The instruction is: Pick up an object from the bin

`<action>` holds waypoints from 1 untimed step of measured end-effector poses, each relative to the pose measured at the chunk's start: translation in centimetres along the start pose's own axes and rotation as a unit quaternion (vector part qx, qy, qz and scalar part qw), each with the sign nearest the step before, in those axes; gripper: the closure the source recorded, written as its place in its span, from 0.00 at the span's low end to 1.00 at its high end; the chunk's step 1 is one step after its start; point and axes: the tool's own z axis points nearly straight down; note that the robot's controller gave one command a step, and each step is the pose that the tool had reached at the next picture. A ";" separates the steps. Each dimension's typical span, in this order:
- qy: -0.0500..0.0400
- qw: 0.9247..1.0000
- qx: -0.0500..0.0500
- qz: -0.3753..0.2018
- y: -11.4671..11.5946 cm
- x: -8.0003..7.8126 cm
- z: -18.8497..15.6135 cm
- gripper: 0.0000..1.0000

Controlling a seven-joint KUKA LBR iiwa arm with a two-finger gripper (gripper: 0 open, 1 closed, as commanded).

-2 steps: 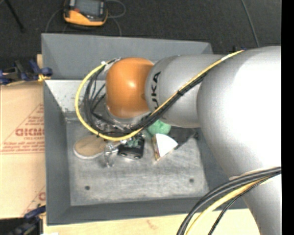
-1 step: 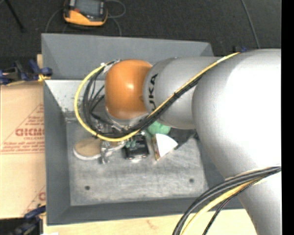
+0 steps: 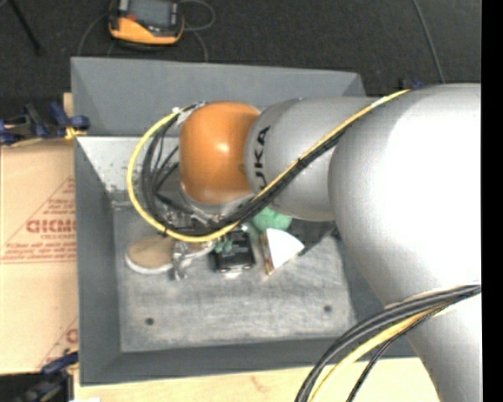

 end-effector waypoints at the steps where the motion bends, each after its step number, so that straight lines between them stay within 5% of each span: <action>1: 0.004 1.000 0.000 0.000 0.0 0.2 -0.4 1.00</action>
Offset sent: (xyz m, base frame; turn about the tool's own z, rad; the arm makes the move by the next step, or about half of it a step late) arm -0.0001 -0.0001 0.0069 0.0000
